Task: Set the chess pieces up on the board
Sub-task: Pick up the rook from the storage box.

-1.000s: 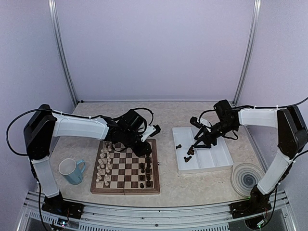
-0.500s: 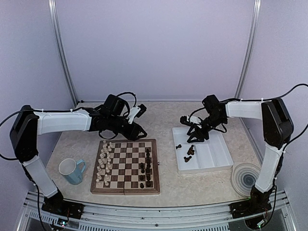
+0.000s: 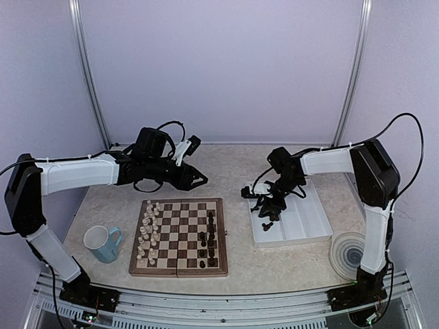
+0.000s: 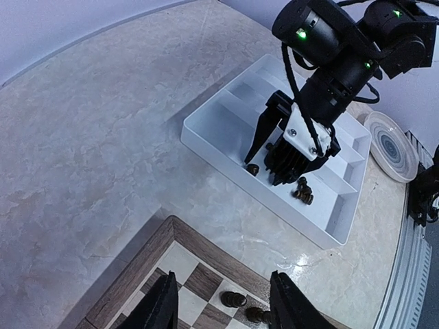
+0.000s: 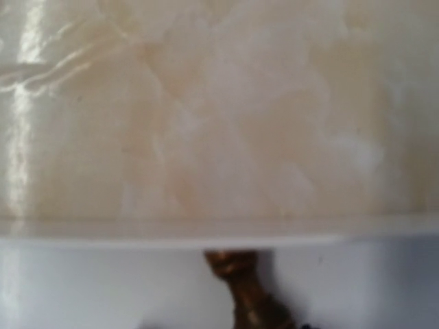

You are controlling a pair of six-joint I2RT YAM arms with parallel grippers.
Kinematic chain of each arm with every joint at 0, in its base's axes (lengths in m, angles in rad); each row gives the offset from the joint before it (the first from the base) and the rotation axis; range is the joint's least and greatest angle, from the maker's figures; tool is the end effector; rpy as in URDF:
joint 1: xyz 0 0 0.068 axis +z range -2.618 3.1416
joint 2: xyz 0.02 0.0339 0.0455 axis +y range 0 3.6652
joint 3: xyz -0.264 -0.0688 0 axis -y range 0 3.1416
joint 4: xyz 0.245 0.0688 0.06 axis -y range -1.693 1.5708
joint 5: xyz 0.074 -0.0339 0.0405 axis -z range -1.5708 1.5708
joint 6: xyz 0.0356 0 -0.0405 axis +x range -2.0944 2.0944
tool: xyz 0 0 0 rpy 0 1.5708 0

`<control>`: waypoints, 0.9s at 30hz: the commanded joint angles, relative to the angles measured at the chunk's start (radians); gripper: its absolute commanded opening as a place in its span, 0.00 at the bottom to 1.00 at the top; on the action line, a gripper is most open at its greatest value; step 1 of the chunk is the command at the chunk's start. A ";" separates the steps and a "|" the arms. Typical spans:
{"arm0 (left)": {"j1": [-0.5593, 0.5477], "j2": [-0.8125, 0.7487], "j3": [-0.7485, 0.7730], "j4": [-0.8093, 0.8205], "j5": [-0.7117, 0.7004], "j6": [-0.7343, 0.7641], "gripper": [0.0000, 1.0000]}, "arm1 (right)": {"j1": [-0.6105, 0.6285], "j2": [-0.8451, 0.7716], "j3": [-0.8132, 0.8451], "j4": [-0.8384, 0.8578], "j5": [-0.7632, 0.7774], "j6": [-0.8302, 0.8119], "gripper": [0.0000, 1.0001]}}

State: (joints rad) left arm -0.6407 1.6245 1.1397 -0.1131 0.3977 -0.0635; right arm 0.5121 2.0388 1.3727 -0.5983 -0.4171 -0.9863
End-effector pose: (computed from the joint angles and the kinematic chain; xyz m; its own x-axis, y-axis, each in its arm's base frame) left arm 0.2861 -0.2305 0.2559 -0.5016 0.3010 -0.8110 0.7775 0.5680 -0.2700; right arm 0.3424 0.2090 0.1433 0.0039 -0.8725 -0.4886 -0.9991 0.0171 -0.0384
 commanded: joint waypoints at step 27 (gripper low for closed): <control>-0.084 -0.093 -0.055 0.172 -0.142 -0.101 0.48 | -0.062 -0.215 -0.046 0.014 -0.207 0.229 0.11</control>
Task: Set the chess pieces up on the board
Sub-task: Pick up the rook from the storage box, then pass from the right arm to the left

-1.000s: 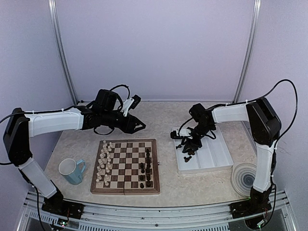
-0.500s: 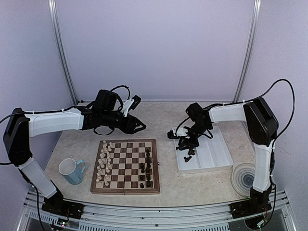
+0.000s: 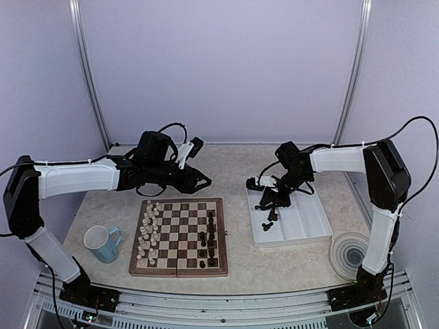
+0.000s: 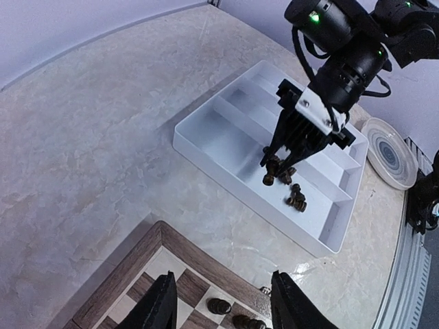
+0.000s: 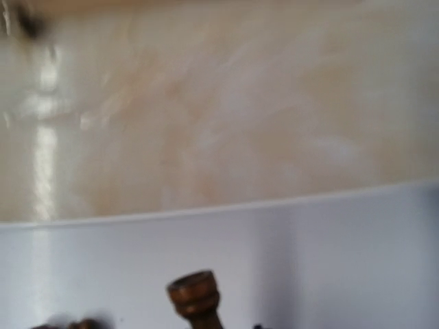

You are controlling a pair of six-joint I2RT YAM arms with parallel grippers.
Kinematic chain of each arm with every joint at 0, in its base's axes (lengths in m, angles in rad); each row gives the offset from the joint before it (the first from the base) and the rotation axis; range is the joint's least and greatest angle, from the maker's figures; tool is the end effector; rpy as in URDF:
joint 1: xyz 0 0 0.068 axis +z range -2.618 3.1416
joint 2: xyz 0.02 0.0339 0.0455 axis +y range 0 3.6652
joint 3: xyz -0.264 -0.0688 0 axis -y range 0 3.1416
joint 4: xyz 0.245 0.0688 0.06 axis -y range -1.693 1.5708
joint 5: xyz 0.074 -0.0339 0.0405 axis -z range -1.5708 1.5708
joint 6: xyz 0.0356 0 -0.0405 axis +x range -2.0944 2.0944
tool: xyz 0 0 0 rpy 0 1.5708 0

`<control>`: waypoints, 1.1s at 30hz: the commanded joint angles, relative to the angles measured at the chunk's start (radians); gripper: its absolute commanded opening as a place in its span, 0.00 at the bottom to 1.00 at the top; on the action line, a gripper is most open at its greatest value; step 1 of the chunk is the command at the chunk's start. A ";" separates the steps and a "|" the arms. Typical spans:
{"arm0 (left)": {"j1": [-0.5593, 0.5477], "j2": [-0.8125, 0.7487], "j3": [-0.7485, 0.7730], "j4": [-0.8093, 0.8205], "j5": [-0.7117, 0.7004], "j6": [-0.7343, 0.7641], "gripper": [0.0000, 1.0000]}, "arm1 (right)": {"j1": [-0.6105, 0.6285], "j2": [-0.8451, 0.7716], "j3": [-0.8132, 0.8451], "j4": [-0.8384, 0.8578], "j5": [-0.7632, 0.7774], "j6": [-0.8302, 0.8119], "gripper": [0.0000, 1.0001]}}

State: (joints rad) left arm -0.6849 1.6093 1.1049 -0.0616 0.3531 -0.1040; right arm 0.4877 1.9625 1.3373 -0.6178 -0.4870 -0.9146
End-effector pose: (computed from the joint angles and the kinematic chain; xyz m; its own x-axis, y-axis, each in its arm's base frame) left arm 0.2744 -0.2400 0.2538 -0.4982 0.2811 -0.8202 0.7721 0.5743 -0.2721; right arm 0.3354 0.1968 0.1629 -0.0767 -0.8333 -0.5475 -0.9965 0.0817 0.0152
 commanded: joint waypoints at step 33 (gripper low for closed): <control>-0.237 0.264 0.296 0.279 -0.064 -0.356 0.39 | -0.037 -0.387 -0.064 0.137 -0.403 0.364 0.13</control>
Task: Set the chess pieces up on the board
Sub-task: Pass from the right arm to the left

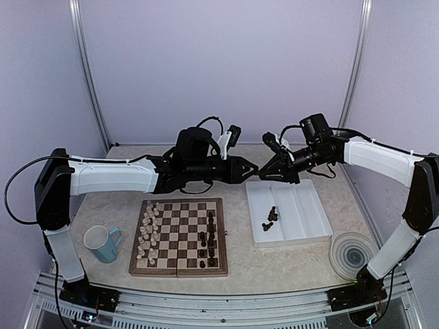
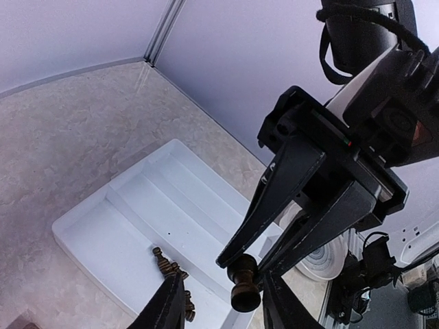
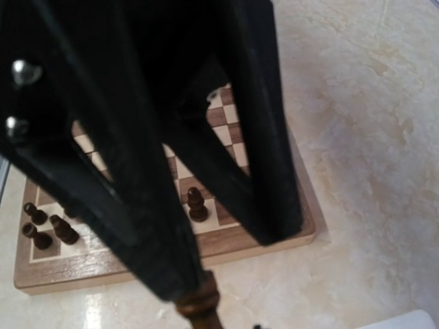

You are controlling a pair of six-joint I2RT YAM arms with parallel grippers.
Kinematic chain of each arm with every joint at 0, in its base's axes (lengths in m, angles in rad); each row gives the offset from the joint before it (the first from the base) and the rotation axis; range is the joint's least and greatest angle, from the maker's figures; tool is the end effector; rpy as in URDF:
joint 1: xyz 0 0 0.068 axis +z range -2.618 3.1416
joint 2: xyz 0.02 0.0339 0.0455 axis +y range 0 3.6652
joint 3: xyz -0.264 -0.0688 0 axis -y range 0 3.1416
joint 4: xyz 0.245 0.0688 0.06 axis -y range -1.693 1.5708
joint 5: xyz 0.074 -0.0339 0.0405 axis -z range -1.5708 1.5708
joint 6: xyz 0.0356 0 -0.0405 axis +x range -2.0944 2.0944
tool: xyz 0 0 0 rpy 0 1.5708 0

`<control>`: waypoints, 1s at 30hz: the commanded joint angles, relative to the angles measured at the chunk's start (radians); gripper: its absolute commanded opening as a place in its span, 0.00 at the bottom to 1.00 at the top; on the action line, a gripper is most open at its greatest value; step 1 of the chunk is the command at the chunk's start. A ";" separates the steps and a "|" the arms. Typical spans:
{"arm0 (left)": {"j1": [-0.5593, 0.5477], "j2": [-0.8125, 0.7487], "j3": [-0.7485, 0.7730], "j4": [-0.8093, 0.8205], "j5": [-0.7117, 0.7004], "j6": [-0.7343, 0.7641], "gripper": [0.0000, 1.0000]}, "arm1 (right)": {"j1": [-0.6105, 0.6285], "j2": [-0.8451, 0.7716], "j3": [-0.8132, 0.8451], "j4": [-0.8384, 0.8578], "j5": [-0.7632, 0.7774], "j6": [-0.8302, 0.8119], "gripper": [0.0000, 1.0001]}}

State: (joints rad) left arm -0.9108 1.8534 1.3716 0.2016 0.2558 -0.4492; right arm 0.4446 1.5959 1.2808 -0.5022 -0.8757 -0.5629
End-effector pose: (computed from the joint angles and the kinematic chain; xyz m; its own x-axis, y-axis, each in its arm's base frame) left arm 0.2643 -0.3553 0.2767 -0.5494 0.0226 -0.8353 0.7491 0.4562 -0.4803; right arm 0.2991 0.1728 0.2879 -0.1567 -0.4532 -0.8775 -0.9855 0.1305 0.1086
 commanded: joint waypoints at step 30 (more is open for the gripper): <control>0.128 0.112 0.365 -0.729 -0.147 0.310 0.10 | -0.117 -0.066 -0.125 0.073 0.147 -0.032 0.46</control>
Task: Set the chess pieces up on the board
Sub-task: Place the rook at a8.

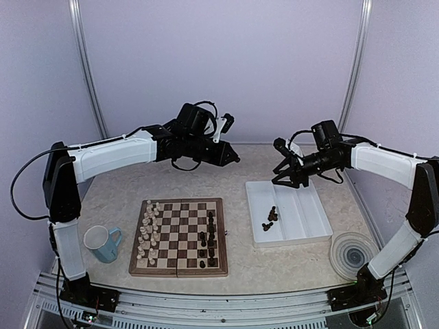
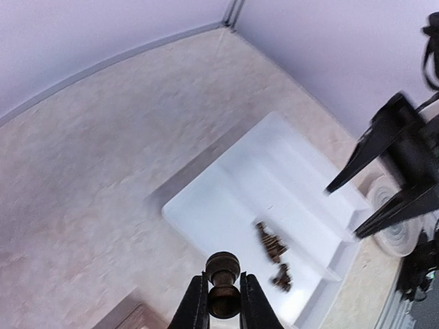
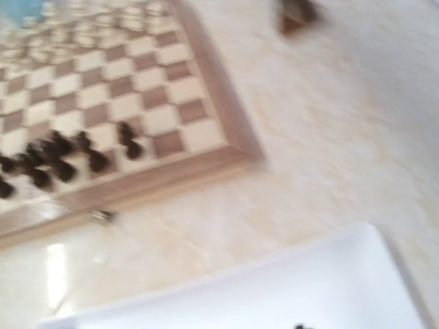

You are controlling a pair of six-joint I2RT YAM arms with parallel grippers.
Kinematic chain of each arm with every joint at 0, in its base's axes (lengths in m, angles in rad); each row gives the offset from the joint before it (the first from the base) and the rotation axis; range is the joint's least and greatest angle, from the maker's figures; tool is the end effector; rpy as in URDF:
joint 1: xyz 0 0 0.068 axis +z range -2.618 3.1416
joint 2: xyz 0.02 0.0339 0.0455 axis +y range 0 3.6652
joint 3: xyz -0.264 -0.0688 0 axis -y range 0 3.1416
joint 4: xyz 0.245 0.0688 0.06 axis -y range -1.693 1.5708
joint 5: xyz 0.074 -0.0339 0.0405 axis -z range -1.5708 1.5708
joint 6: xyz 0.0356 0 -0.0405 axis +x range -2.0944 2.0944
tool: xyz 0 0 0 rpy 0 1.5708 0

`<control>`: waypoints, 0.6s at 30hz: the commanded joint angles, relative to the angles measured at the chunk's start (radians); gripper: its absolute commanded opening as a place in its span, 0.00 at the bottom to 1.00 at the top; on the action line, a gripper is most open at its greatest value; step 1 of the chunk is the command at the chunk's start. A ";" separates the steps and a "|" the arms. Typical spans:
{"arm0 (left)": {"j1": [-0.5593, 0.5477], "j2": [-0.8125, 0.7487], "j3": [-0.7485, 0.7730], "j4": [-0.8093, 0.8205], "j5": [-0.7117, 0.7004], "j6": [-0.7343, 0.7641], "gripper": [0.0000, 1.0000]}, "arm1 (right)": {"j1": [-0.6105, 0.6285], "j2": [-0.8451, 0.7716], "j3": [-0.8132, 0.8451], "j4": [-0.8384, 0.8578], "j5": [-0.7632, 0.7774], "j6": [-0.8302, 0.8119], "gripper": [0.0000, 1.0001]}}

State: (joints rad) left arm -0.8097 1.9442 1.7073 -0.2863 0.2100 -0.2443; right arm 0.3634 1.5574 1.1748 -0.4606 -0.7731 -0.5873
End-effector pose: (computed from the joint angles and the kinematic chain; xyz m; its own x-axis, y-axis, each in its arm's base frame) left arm 0.3138 -0.3402 0.3058 -0.5358 0.2195 -0.8153 0.7246 0.6152 -0.3106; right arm 0.3018 0.1414 0.2674 -0.1995 -0.5002 -0.8426 -0.9599 0.2724 0.0656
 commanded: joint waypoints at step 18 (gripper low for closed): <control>0.038 0.173 0.074 -0.464 -0.202 0.155 0.09 | -0.040 0.033 -0.009 -0.008 0.039 -0.037 0.47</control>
State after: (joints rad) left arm -0.7654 2.0792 1.7420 -0.7155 0.0196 -0.1020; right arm 0.3252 1.5776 1.1641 -0.4530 -0.7345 -0.6125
